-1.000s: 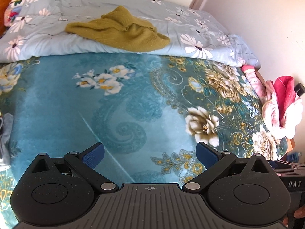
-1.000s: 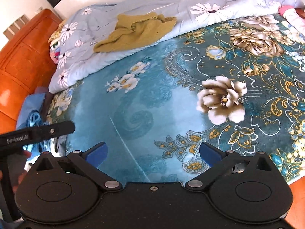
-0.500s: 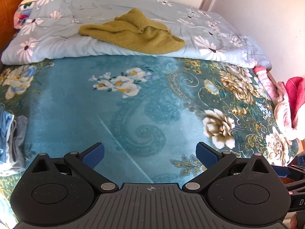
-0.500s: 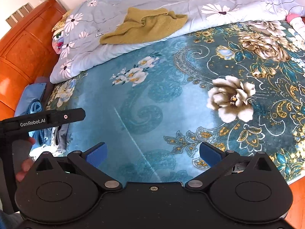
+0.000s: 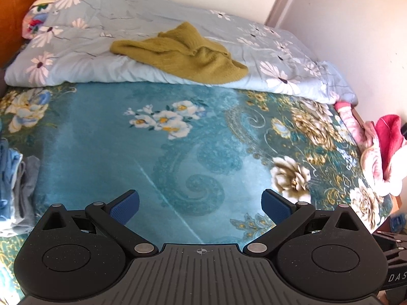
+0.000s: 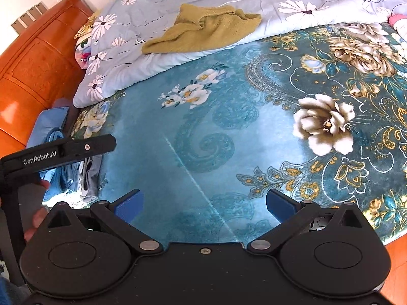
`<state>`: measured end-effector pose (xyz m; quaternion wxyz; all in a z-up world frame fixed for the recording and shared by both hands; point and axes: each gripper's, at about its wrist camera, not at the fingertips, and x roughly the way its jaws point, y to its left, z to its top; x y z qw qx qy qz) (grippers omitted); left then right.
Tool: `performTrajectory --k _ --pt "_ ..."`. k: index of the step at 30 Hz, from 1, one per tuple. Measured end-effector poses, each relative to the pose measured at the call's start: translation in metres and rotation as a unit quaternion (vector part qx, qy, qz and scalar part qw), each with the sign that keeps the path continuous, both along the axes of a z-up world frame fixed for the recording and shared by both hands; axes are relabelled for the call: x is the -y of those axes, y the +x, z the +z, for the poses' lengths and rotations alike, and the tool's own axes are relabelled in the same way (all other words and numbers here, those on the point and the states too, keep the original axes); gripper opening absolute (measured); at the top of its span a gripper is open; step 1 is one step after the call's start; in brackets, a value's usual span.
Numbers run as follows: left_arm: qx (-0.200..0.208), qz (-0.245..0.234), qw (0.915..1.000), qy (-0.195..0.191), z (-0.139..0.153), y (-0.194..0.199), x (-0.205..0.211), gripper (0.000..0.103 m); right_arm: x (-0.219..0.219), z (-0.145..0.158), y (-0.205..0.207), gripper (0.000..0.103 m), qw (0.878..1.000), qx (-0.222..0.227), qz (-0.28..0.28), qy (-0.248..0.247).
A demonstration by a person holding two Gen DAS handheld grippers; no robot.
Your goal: Fold clothes
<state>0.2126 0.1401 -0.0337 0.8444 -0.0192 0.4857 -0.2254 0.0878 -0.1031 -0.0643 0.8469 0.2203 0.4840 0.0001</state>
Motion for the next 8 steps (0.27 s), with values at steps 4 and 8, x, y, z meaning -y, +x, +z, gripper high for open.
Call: performTrajectory --k 4,8 --pt "0.004 0.006 1.0 -0.002 0.002 0.002 -0.006 0.103 -0.005 0.002 0.002 0.102 1.0 0.001 0.001 -0.004" --pt "0.018 0.016 0.9997 0.001 0.004 0.0 -0.013 0.103 -0.01 0.004 0.004 0.102 1.0 0.002 0.006 -0.007"
